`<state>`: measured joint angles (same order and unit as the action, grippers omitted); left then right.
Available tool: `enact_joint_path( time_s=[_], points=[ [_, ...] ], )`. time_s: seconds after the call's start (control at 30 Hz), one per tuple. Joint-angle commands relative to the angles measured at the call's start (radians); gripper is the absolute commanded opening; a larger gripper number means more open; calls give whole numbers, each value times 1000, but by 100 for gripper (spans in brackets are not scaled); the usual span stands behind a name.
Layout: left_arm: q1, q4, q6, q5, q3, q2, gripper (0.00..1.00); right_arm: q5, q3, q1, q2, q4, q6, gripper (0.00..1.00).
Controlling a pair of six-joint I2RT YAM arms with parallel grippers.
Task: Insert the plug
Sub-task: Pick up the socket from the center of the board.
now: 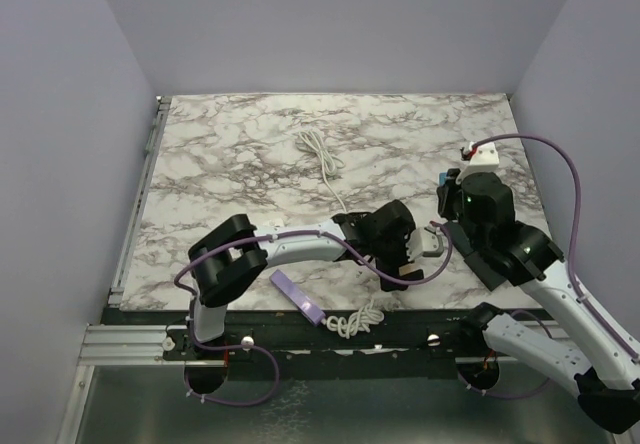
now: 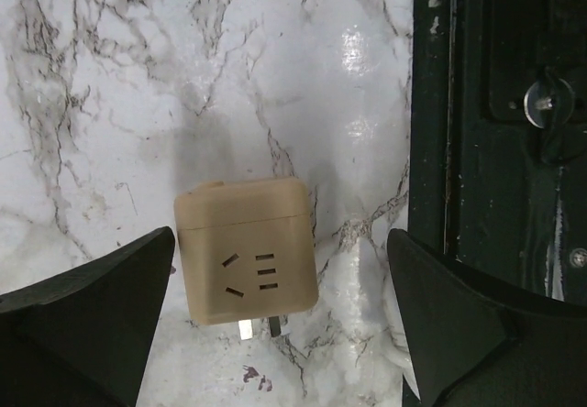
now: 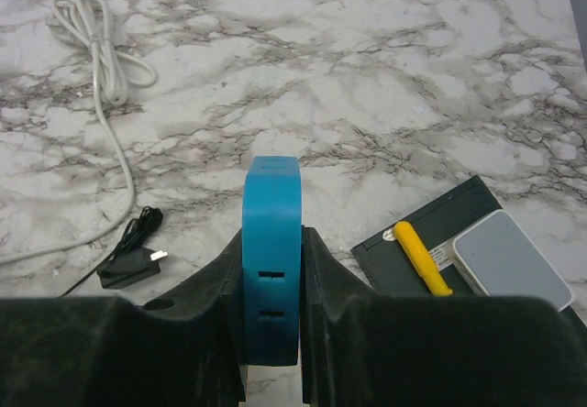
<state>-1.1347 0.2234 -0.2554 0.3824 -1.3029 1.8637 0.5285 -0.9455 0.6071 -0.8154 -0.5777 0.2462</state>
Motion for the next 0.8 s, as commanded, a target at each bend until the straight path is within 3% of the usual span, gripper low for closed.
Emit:
enact_joint_path(
  time_s=[0.0,0.17,0.33,0.37,0.47,0.57,0.6,0.63,0.77],
  points=[
    [-9,-10,18,-75,-36,52,99,31,-2,-5,42,-30,29,1],
    [-14,10,-19,-158,-55,100,99,20,-15,-4,54,-54,27,1],
    [-13,42,-54,-140,-89,134,99,-1,-15,-4,55,-60,32,1],
    [-14,46,-61,-130,-91,137,94,-2,-15,-4,53,-61,34,1],
    [-7,60,-74,-101,-90,135,65,-1,-15,-4,48,-64,41,1],
    [8,77,-93,-57,-77,102,29,2,-18,-4,39,-63,53,1],
    [12,92,-98,-49,-76,85,8,2,-19,-4,35,-62,59,1],
    [16,114,-103,-40,-77,63,0,3,-22,-4,28,-60,65,1],
    [51,171,-119,5,-44,-90,0,8,-30,-4,-4,-40,81,1]
  ],
)
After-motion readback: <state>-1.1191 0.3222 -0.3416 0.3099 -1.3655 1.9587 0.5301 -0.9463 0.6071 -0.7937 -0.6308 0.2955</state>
